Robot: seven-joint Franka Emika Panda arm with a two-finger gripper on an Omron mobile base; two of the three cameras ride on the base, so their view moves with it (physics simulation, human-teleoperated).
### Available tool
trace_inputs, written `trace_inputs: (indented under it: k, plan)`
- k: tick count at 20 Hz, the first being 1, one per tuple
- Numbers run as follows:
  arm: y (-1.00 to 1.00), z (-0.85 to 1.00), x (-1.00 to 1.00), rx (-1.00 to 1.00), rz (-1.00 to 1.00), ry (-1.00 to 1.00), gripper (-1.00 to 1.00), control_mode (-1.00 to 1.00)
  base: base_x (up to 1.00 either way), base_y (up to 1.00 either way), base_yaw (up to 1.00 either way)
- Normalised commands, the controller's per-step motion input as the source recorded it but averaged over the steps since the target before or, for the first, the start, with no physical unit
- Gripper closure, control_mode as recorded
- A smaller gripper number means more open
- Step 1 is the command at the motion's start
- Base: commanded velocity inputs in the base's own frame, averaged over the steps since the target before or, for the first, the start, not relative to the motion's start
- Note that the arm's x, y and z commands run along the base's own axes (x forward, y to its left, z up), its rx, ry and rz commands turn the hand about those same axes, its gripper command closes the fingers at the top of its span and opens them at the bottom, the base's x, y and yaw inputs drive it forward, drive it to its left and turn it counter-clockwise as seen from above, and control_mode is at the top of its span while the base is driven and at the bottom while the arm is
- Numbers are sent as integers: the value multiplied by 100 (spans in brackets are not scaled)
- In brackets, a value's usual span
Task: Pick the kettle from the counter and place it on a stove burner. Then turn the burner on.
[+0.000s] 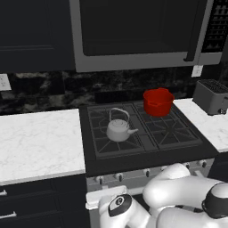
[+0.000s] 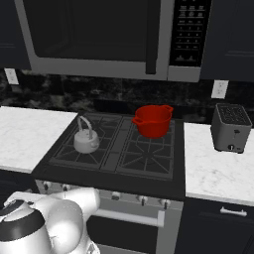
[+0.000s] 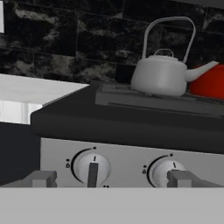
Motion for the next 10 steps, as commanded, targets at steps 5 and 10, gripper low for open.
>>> trace_inputs:
  k: [5, 10]
  plan:
    - [-2, 0, 21, 0, 1, 0, -100, -100, 0, 0, 0]
    - [-5, -9, 24, 0, 1, 3, -100, -100, 0, 0, 0]
